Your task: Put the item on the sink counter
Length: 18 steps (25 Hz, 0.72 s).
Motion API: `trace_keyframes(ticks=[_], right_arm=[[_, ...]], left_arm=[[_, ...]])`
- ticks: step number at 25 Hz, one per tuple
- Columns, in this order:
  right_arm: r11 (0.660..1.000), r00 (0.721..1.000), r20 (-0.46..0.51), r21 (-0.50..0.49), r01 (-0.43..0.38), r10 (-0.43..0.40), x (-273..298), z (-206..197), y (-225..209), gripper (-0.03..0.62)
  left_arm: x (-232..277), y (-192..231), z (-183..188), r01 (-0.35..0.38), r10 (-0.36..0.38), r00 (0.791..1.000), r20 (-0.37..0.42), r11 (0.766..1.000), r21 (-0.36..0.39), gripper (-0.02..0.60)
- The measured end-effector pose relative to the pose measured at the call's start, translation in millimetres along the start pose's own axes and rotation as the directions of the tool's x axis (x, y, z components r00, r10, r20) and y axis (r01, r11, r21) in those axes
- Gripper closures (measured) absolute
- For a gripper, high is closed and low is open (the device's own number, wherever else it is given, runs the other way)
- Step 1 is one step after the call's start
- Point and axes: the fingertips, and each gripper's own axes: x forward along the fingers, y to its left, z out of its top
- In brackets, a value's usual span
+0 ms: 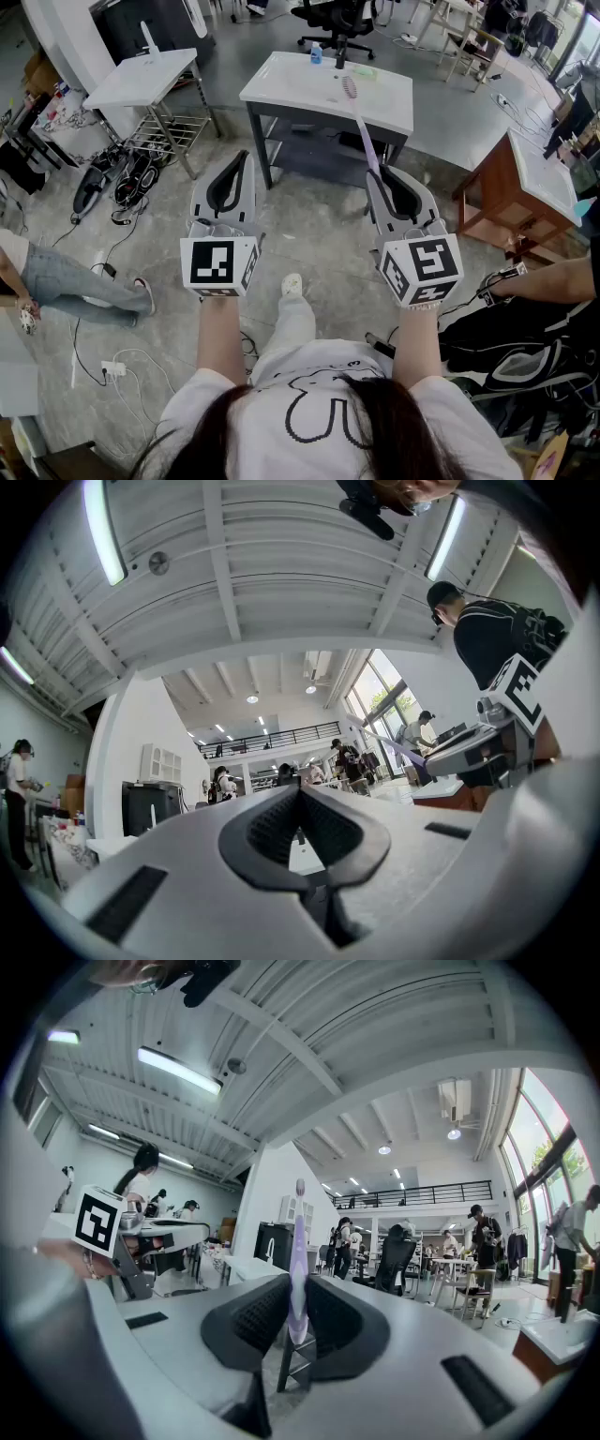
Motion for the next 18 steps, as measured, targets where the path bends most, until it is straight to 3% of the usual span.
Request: trace_keyframes(ticks=[18], right_arm=[[0.999, 0.999, -0.036, 0.033, -0.013, 0.014, 181, -19, -58, 0.516]], left_arm=[[145, 114, -72, -0.075, 0.074, 0.997, -0.030, 0.997, -0.026, 0.574]])
